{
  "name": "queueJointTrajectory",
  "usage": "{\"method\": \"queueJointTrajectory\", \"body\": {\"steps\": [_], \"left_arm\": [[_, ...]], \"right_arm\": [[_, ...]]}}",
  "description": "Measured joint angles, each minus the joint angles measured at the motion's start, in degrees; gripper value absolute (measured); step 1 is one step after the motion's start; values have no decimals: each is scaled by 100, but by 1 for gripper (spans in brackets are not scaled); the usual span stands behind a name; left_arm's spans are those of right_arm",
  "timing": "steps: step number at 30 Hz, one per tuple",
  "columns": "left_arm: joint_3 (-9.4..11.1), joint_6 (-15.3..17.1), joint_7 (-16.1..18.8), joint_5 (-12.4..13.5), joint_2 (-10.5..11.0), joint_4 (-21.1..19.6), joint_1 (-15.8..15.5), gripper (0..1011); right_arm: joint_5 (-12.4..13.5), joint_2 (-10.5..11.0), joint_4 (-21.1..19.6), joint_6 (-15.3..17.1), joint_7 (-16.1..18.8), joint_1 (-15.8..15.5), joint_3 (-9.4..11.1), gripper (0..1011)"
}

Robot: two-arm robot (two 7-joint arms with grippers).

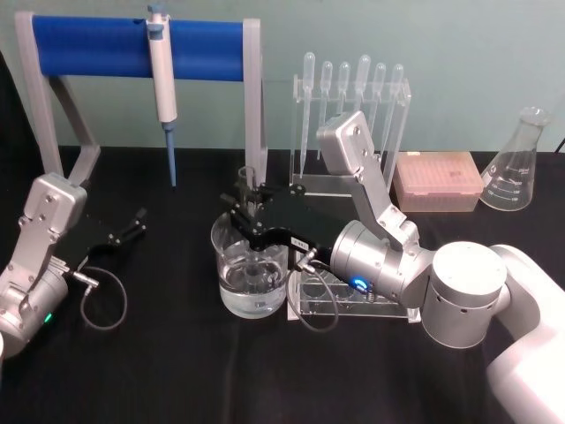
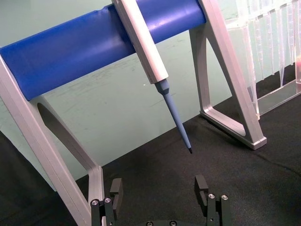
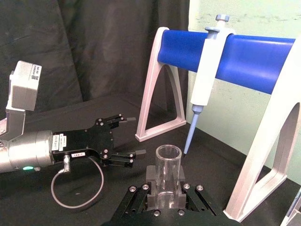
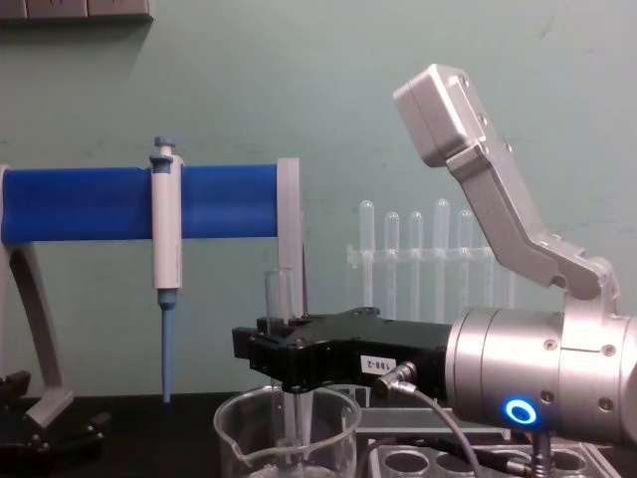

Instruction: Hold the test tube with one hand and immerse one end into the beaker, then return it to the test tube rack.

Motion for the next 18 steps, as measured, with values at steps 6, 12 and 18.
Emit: {"method": "queueJointTrajectory", "body": {"steps": [6,12,18], "left_arm": [[0,0,0,0,0,0,-1,1000],[0,0,0,0,0,0,0,1000],[0,0,0,0,0,0,-1,1000]], "right_arm": [[0,0,0,0,0,0,0,227],[0,0,0,0,0,0,0,228],[0,0,0,0,0,0,0,228]]}}
